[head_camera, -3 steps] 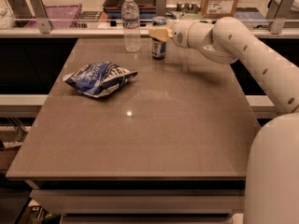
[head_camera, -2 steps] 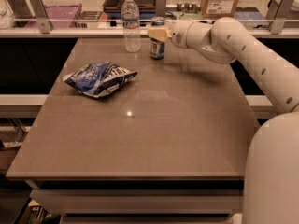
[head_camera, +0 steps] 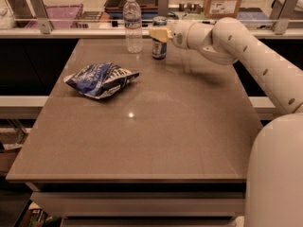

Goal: Move redbull can near water bottle

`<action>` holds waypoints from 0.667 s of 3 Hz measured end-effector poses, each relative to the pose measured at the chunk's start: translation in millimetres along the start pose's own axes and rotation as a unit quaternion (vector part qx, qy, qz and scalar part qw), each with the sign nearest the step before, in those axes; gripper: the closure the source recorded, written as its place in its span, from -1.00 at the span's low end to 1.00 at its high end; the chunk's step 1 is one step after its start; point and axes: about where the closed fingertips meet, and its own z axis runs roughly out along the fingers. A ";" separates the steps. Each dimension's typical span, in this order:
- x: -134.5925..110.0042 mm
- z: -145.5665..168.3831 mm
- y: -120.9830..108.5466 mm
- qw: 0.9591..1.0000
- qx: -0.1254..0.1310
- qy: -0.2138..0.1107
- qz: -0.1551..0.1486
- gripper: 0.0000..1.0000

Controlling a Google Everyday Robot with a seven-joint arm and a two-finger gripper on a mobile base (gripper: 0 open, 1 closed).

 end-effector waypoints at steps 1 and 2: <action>0.4 2.4 2.0 1.000 -0.002 0.000 0.000 -0.74; 0.8 4.7 4.1 1.000 -0.004 0.000 0.001 -1.00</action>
Offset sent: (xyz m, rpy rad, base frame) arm 0.0000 0.0028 -0.0005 0.0006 0.0009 0.0036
